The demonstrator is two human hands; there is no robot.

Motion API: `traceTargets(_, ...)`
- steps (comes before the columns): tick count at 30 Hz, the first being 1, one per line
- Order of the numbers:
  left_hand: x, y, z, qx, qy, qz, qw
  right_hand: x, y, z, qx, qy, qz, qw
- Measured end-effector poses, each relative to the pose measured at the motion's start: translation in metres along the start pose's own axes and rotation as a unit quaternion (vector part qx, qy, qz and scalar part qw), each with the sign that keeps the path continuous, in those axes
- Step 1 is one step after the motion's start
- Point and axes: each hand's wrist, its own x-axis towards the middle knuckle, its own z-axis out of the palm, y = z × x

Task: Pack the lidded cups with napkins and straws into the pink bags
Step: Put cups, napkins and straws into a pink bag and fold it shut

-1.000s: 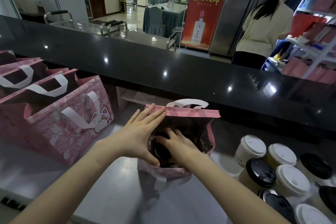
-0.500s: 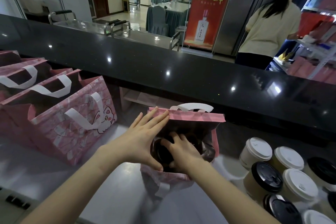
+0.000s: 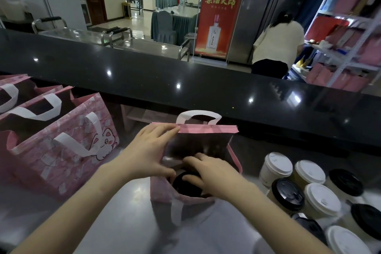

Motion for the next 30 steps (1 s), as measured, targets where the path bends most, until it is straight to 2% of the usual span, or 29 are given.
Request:
traceTargets(2, 0.008, 0.006, -0.001, 0.016, 0.013, 0.022, 1.0, -0.018, 0.006, -0.012, -0.022, 0.008, 0.009, 1.0)
traceTargets(5, 0.021, 0.013, 0.006, 0.054, -0.015, 0.038, 0.998, -0.047, 0.016, -0.016, -0.051, 0.04, -0.024, 0.998)
traceTargets(9, 0.039, 0.022, 0.019, 0.062, -0.049, 0.046, 0.996, -0.071, 0.041, 0.001, -0.131, 0.182, -0.075, 0.972)
traceTargets(13, 0.053, 0.031, 0.031, 0.05, -0.075, 0.025, 0.996, -0.083, 0.056, 0.014, -0.07, 0.26, -0.052, 0.962)
traceTargets(18, 0.053, 0.033, 0.037, 0.051, -0.058, 0.022, 0.997, -0.118, 0.082, 0.021, 0.016, 0.285, 0.043, 0.958)
traceTargets(20, 0.049, 0.032, 0.037, 0.033, -0.043, 0.02, 0.998, -0.137, 0.103, 0.026, 0.026, 0.252, 0.108, 0.961)
traceTargets(22, 0.044, 0.031, 0.035, 0.021, -0.026, 0.016, 0.999, -0.159, 0.124, 0.031, 0.009, 0.134, 0.2, 0.971)
traceTargets(25, 0.036, 0.034, 0.032, 0.02, 0.001, 0.017, 1.0, -0.188, 0.144, 0.047, -0.052, -0.017, 0.286, 0.957)
traceTargets(30, 0.027, 0.042, 0.031, 0.027, 0.013, 0.022, 0.999, -0.207, 0.15, 0.066, -0.051, -0.062, 0.309, 0.948)
